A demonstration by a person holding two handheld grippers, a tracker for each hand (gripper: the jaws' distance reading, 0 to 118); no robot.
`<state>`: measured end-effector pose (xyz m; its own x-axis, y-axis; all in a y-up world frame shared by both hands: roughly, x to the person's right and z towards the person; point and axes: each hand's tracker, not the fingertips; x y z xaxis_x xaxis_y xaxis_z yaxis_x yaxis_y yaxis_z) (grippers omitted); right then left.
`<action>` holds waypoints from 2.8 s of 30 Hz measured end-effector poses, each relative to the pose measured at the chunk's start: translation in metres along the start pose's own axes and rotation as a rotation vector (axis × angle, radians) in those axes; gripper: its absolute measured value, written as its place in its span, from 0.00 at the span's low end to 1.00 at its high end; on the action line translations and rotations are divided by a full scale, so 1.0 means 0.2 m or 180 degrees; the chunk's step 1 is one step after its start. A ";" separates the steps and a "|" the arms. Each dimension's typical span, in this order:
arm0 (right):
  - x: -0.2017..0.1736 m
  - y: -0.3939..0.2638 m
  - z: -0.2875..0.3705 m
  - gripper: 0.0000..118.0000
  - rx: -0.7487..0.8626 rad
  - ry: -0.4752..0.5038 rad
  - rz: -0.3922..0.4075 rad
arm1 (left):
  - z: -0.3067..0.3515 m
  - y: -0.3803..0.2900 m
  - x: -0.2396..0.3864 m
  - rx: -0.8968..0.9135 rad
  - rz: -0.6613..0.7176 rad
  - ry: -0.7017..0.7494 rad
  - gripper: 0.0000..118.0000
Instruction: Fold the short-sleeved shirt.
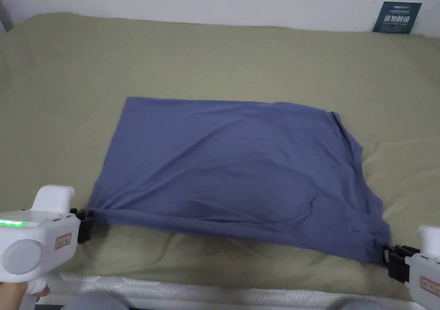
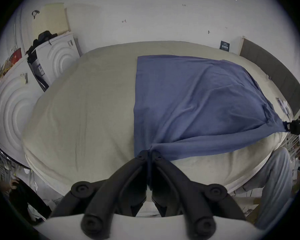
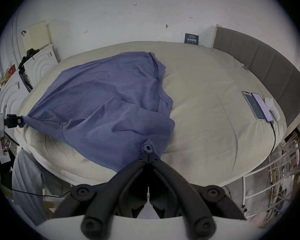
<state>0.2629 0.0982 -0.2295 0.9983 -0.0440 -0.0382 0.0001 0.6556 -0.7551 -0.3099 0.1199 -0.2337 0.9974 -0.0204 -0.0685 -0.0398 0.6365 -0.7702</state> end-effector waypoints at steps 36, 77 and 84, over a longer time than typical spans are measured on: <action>-0.02 0.03 0.05 0.00 0.0168 -0.0203 0.0039 | -0.13 0.00 0.06 -0.0214 0.0434 -0.0078 0.02; -0.11 1.05 -0.83 0.02 -0.0125 -0.0388 0.0173 | -0.73 0.94 0.05 -0.0244 0.0282 0.0046 0.02; -0.07 1.00 -0.79 0.09 -0.0113 -0.0284 0.0042 | -0.70 0.89 0.08 -0.0229 0.0254 0.0026 0.09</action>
<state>0.2391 0.1119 -0.4837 0.9994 0.0328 0.0089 -0.0137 0.6285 -0.7777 -0.3095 0.1247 -0.4595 0.9904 0.0218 -0.1364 -0.1237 0.5794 -0.8056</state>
